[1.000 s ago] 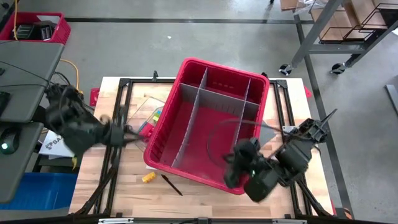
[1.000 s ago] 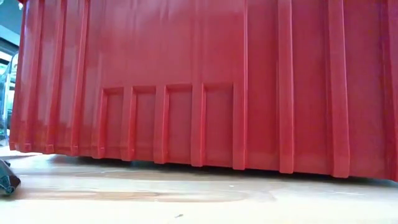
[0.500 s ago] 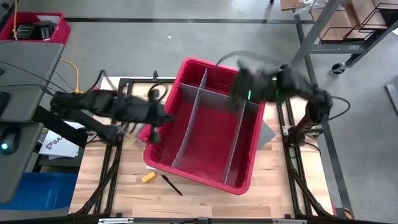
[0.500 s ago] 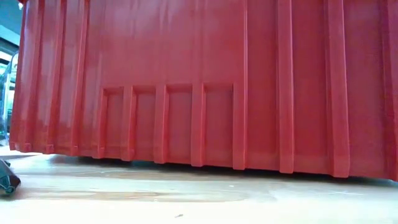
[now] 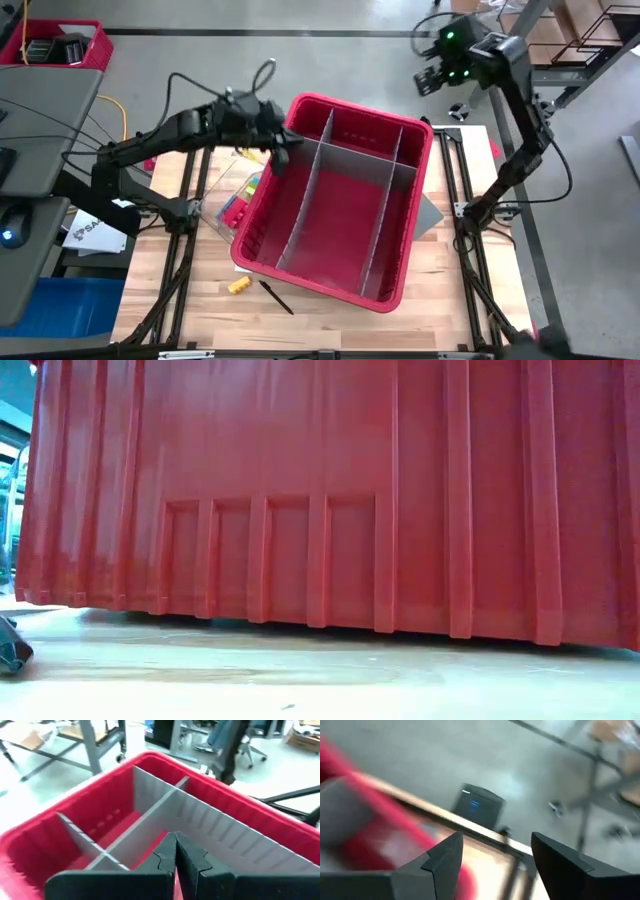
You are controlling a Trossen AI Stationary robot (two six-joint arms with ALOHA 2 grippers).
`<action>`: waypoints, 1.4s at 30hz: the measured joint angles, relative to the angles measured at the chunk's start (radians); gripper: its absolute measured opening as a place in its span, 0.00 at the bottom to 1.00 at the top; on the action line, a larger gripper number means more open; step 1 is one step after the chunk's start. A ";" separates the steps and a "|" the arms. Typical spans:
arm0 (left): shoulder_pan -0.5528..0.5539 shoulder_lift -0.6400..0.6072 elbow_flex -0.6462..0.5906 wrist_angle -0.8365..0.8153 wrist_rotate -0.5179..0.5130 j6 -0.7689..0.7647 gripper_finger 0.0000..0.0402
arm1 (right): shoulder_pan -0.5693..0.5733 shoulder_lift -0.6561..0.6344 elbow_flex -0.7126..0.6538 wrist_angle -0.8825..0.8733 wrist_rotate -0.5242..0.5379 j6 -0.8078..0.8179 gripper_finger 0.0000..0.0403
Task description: Sort Items/Unsort Items
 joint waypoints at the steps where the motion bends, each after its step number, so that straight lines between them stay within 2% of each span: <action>1: 0.027 -0.002 0.001 -0.002 0.010 0.013 0.00 | -0.045 0.000 -0.013 -0.003 0.003 0.003 0.56; 4: 0.115 0.000 0.001 -0.011 0.074 0.061 0.00 | -0.173 -0.006 -0.086 0.000 -0.039 0.034 0.56; 7: 0.215 0.000 0.001 -0.010 0.162 0.118 0.00 | -0.237 -0.031 -0.202 0.009 -0.103 0.036 0.56; 12: 0.393 0.003 0.001 -0.009 0.303 0.140 0.00 | -0.200 -0.058 -0.337 0.007 -0.094 -0.070 0.56; 16: 0.506 0.004 0.001 -0.009 0.403 0.142 0.00 | -0.193 -0.089 -0.427 0.000 -0.161 -0.165 0.56; 22: 0.580 0.075 0.001 -0.027 0.422 0.233 0.00 | -0.233 -0.106 -0.545 0.150 -0.138 -0.046 0.55; 24: 0.586 0.127 0.000 -0.032 0.458 0.218 0.00 | -0.260 -0.105 -0.560 0.162 -0.167 -0.035 0.51; 26: 0.586 0.169 -0.001 -0.037 0.513 0.193 0.00 | -0.273 -0.105 -0.555 0.141 -0.177 -0.065 0.41; 30: 0.585 0.203 -0.001 -0.026 0.588 0.188 0.00 | -0.274 -0.103 -0.550 0.089 -0.196 -0.162 0.08; 31: 0.584 0.203 -0.001 -0.015 0.590 0.206 0.00 | -0.271 -0.099 -0.550 0.076 -0.199 -0.182 0.05; 35: 0.593 0.180 -0.001 0.116 0.586 0.262 0.00 | -0.250 -0.078 -0.547 -0.010 -0.199 -0.301 0.01; 37: 0.603 0.167 0.000 0.201 0.586 0.253 0.00 | -0.233 -0.080 -0.560 0.004 -0.235 -0.338 0.01; 42: 0.610 0.159 0.002 0.334 0.584 0.189 0.00 | -0.216 -0.121 -0.643 -0.002 -0.446 -0.400 0.00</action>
